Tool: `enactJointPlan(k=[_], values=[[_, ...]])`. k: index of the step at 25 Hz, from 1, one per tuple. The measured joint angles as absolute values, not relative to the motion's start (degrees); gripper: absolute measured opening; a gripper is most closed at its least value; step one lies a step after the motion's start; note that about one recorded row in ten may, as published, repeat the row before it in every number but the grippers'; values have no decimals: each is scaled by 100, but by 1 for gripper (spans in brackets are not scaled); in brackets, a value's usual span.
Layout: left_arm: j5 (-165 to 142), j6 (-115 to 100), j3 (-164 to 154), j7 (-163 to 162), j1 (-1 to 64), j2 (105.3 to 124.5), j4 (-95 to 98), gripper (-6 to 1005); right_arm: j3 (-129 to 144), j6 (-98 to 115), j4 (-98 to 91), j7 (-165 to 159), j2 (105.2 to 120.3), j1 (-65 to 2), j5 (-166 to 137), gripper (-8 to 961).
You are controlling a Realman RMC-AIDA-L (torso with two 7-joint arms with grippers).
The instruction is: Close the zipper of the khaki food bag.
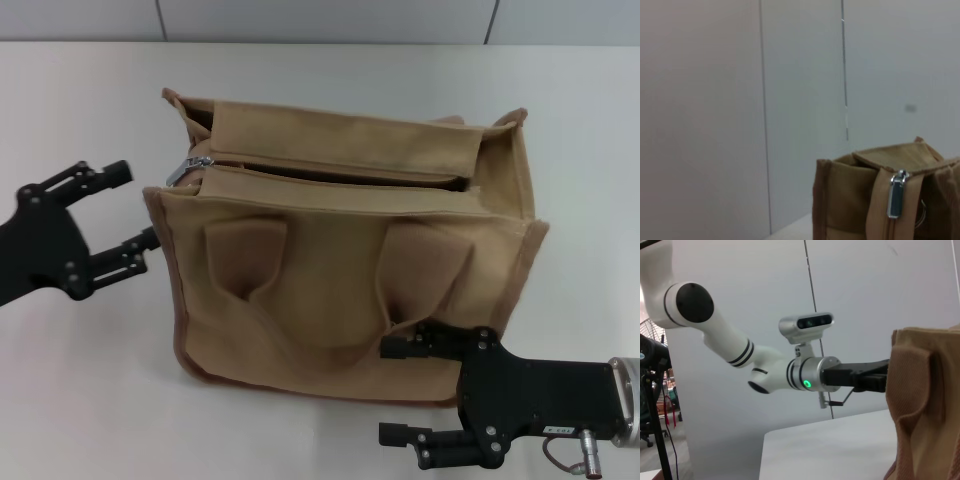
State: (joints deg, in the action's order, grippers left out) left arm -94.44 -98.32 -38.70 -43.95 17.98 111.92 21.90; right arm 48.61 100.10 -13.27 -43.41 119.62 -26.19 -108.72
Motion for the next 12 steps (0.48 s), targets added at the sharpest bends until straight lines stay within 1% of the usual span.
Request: enactJointPlan(k=[7,10,12], values=[[-9495,-9507,-3696,-4233,1996,11273,2230,769,4850,10010,-1327,-4347,11962,-2614,-10863,783],[-9456,-9493,-3196,-3988,1968,11379,2233,767,4824,10011,-1327,-4349,11962,-2610,-10863,783],[-9463,-9550,-3059,-3894,1953,11411,2233,767,4792,10011,-1327,-4350,11966,-2610,-10863,783]])
